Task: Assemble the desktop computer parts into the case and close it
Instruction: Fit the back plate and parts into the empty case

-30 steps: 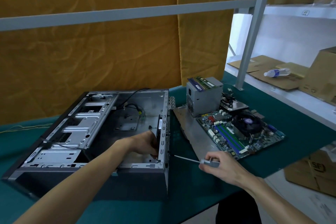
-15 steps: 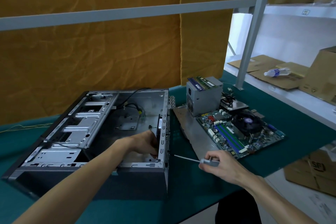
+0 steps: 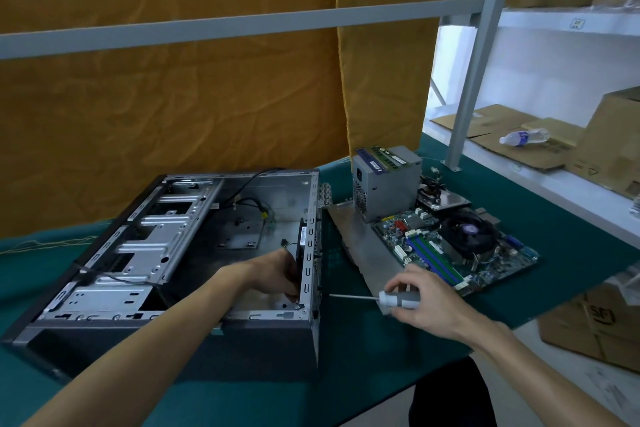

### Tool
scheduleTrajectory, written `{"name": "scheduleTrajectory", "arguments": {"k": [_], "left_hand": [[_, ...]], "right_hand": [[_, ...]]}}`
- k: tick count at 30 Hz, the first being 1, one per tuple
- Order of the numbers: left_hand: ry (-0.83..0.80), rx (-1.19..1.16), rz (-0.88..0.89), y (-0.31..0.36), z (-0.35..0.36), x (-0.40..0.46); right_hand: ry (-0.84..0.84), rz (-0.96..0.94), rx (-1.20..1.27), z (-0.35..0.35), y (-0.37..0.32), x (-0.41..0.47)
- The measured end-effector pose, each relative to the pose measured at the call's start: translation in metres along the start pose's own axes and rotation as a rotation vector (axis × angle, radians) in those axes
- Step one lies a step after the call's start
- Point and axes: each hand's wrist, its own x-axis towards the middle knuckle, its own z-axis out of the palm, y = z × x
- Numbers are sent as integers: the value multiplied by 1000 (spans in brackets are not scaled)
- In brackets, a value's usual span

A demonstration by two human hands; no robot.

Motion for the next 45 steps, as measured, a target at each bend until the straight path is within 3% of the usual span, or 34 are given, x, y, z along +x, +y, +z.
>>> {"name": "scheduleTrajectory", "arguments": {"k": [8,11,14,16,21,25,28,31,34,39,43,45], "left_hand": [[5,6,0,-1,0,1],[-1,6,-1,-2,0,1],[-6,7,3,-2,0,2],[-11,14,1,-3,0,2],[-1,3,-5,-7,1,4],[-8,-18,11,-6,1,3],[-7,-19,26,-5,1,3],[-14,-15,24,-4,1,2],[-22,-17,20,-4,0,2],[-28,-18,18,-6,0,3],[-17,-37,30,-6,1,5],[-14,-22,27,-5,1,4]], "right_hand": [[9,213,564,-4,-1,2],[-79,318,606,0,-3,3],[-171,381,838,-4,1,-1],[-146,425,946,-6,5,-3],[-33,496,846,6,10,2],[-35,507,1076,-2,18,2],[-16,531,911,2,15,3],[-62,572,854,0,12,2],[-163,567,955,-7,14,-1],[-145,637,822,-5,13,-2],[-33,560,956,0,7,2],[51,569,884,5,4,4]]}}
